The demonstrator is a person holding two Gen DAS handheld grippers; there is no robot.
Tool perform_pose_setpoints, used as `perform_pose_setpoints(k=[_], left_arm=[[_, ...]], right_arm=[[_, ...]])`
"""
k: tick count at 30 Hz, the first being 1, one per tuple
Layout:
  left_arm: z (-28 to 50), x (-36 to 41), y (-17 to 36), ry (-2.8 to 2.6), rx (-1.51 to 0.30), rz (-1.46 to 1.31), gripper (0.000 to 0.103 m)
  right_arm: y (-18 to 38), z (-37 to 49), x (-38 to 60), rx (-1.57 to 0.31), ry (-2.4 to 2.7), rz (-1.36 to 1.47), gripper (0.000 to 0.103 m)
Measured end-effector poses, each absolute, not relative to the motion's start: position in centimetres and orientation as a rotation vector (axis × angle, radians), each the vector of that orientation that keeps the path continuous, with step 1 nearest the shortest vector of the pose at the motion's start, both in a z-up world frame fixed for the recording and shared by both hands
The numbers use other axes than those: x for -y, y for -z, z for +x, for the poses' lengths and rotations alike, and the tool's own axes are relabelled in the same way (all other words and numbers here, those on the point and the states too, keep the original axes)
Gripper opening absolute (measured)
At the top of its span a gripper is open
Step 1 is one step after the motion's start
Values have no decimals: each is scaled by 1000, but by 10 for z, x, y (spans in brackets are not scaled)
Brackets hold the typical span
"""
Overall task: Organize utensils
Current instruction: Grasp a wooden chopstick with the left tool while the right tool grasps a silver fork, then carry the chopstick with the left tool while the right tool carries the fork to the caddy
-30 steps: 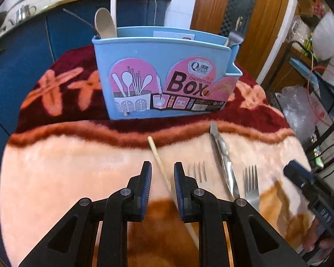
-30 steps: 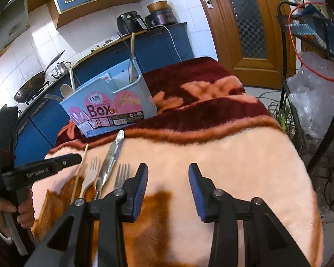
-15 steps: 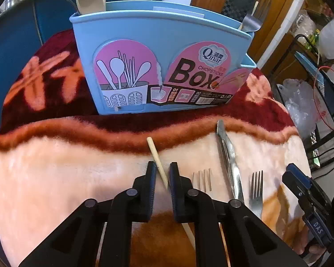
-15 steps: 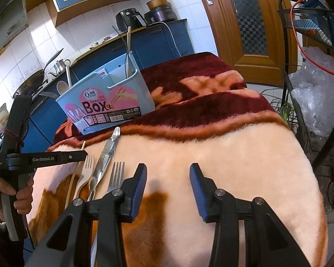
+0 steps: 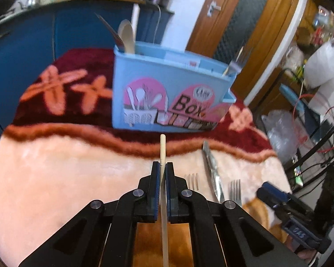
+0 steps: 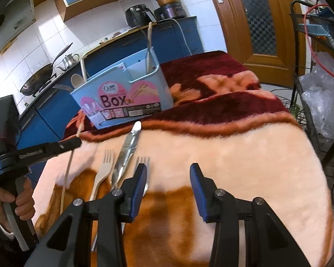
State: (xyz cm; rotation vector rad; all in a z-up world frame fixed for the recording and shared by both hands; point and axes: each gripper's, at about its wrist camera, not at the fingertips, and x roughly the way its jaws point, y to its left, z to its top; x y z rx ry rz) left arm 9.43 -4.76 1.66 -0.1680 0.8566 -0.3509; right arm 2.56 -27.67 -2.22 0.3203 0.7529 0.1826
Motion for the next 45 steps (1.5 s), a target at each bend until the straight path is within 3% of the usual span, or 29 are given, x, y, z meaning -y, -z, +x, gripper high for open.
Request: perform_pose_setpoints(k=[8, 21, 27, 29, 33, 45], left_arm=[[68, 26, -39, 286, -705, -160, 4], [60, 3, -38, 266, -672, -207, 4], [58, 1, -40, 272, -661, -214, 4], [56, 1, -42, 279, -653, -219, 4], [55, 2, -43, 296, -643, -225, 4], [50, 3, -51, 312, -609, -230, 4]], right_arm=[[27, 30, 257, -799, -225, 294, 44], [32, 42, 243, -828, -255, 261, 45], [34, 51, 250, -827, -290, 308, 38], [35, 54, 254, -828, -294, 329, 32], [36, 54, 258, -825, -296, 337, 11], [23, 45, 263, -759, -339, 392, 3]])
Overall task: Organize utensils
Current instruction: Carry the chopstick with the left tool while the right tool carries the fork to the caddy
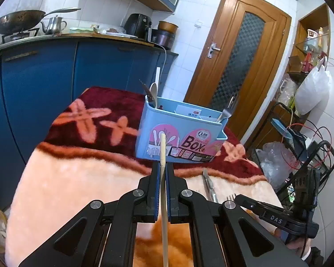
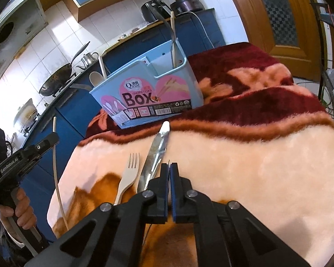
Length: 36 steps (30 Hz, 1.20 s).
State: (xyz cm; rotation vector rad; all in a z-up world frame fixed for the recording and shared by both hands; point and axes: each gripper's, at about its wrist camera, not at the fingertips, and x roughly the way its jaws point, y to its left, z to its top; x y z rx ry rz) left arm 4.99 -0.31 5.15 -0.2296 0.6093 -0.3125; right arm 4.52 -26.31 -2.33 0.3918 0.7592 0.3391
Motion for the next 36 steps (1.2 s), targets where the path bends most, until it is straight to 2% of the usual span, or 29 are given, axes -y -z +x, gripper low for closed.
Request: perform_pose_setpoints(k=[6, 10, 19, 21, 24, 27, 36], left_arm=[[50, 4, -53, 306, -593, -229, 4], [50, 5, -53, 307, -591, -226, 4], [51, 4, -51, 306, -592, -227, 4], [51, 4, -52, 307, -586, -225, 4], [52, 6, -54, 310, -574, -215, 4], [55, 12, -61, 317, -544, -187, 4], [75, 32, -102, 306, -366, -122, 4]], right_arm=[[14, 41, 266, -729, -306, 358, 3], [19, 46, 263, -781, -291, 323, 4], [33, 48, 262, -851, -286, 318, 14], [35, 50, 262, -857, -290, 318, 14], [33, 49, 261, -847, -291, 312, 6], [21, 45, 260, -798, -293, 298, 4], [-54, 31, 257, -487, -200, 165, 3]])
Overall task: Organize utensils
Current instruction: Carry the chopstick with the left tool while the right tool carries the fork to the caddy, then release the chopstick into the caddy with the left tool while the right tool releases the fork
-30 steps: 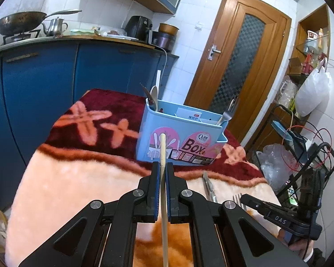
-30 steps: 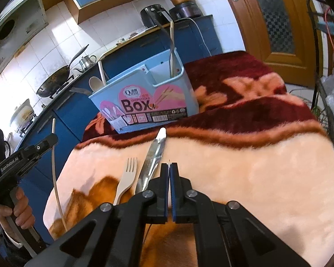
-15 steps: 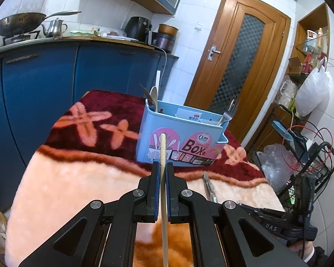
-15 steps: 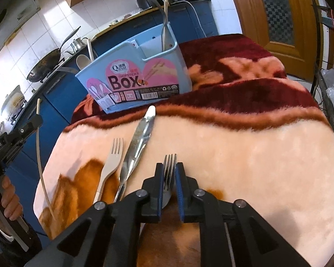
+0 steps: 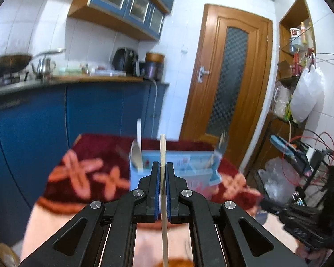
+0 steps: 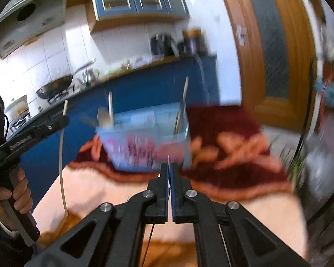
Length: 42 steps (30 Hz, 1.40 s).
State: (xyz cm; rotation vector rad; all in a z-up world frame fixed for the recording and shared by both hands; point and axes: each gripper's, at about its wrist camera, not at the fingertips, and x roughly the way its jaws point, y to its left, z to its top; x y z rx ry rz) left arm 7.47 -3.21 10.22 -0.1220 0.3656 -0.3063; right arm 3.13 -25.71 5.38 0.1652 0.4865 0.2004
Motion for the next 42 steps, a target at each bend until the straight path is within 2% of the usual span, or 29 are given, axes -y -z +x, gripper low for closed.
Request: perform_pose_setpoints(k=[7, 16, 28, 36, 42], left_arm=[[109, 43, -131, 295, -224, -126, 4], [150, 43, -150, 223, -91, -157, 4], [183, 45, -127, 107, -39, -171, 4], [193, 46, -137, 87, 15, -183, 4], [196, 53, -118, 81, -25, -156, 4]], right_arm=[[-106, 61, 261, -318, -115, 98, 3], [-142, 103, 255, -179, -36, 20, 3], [-114, 144, 246, -196, -23, -30, 3], [-111, 149, 250, -182, -15, -12, 3], [-98, 152, 245, -208, -40, -21, 4]])
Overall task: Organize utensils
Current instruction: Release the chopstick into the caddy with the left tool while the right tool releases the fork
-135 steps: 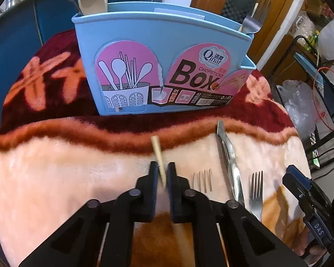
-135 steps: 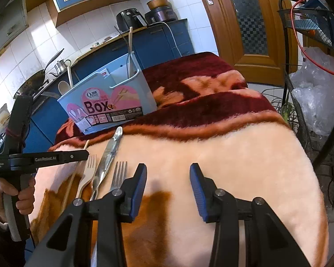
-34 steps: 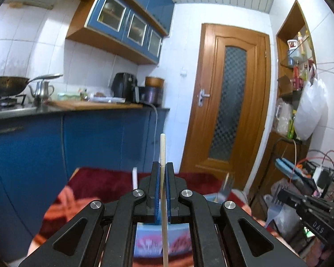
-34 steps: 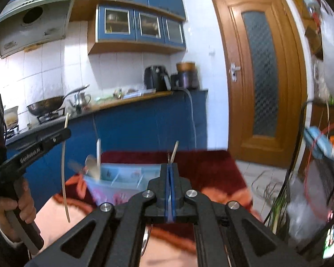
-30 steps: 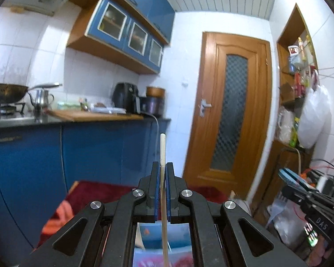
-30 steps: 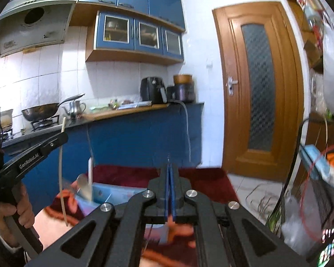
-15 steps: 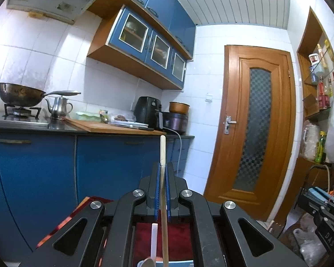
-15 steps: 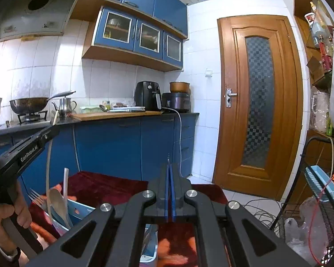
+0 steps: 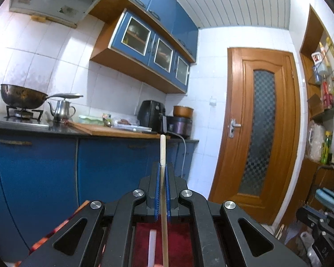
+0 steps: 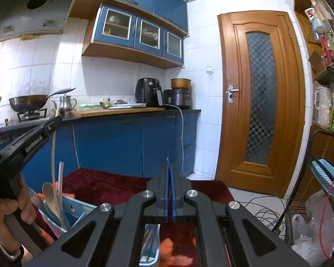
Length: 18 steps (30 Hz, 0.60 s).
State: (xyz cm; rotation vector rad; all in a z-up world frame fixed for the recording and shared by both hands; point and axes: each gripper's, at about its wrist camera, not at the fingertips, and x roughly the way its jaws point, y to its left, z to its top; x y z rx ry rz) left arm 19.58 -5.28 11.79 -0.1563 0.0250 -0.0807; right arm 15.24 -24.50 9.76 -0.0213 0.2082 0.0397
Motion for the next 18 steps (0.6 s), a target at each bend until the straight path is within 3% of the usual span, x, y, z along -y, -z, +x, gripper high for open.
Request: perform_pose_setpoints(k=[9, 13, 18], left_arm=[[187, 52, -107, 133, -107, -138, 5], [182, 50, -107, 143, -136, -121, 22], [169, 44, -112, 171, -169, -121, 24]], right_arm=[[-88, 155, 245, -264, -126, 36, 10], [-93, 145, 245, -241, -116, 38, 17], [-99, 126, 250, -226, -120, 70, 18]])
